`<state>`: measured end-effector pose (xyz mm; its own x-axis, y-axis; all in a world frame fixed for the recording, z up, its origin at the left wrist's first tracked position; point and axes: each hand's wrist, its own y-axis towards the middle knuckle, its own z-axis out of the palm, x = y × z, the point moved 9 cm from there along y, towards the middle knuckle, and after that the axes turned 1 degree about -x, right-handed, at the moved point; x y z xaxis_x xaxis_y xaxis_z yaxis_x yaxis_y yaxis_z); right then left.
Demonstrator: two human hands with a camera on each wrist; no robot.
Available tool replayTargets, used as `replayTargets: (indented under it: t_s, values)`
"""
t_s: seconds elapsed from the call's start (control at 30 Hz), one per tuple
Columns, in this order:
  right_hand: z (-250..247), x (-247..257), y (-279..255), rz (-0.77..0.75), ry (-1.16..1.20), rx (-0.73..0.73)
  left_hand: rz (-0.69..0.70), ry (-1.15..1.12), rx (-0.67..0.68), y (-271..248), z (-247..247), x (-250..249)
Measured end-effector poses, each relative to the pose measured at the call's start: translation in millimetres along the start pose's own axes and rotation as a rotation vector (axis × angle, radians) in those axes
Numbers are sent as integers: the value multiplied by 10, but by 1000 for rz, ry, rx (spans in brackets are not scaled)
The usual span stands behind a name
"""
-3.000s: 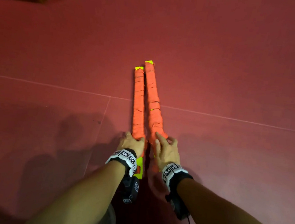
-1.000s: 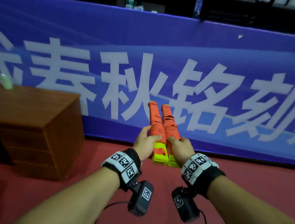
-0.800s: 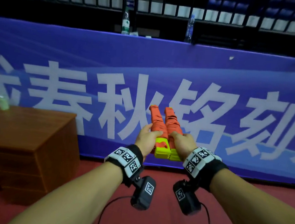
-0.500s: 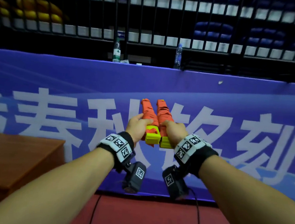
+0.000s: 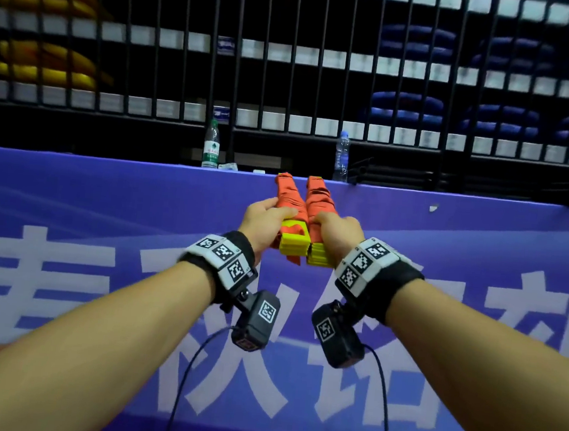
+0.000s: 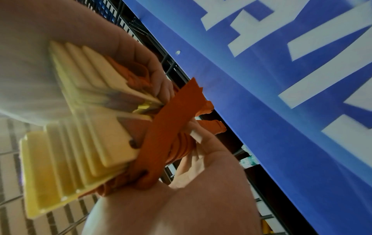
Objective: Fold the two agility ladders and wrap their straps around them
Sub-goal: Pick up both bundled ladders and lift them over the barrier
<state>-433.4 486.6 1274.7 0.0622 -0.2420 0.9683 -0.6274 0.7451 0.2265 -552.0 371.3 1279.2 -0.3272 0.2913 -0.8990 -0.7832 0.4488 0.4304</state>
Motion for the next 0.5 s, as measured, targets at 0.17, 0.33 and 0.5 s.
replayTargets:
  t_s: [0.17,0.33,0.5]
  values:
    - [206,225,731,-29,-20,-51,36,-17,42,859,9,-7]
    - [441,337,1446,-43,12,-69,65,-6,-1,1627,-29,101]
    - [647,247,2233,-31,49,-66,35,-11,20,2386,89,420]
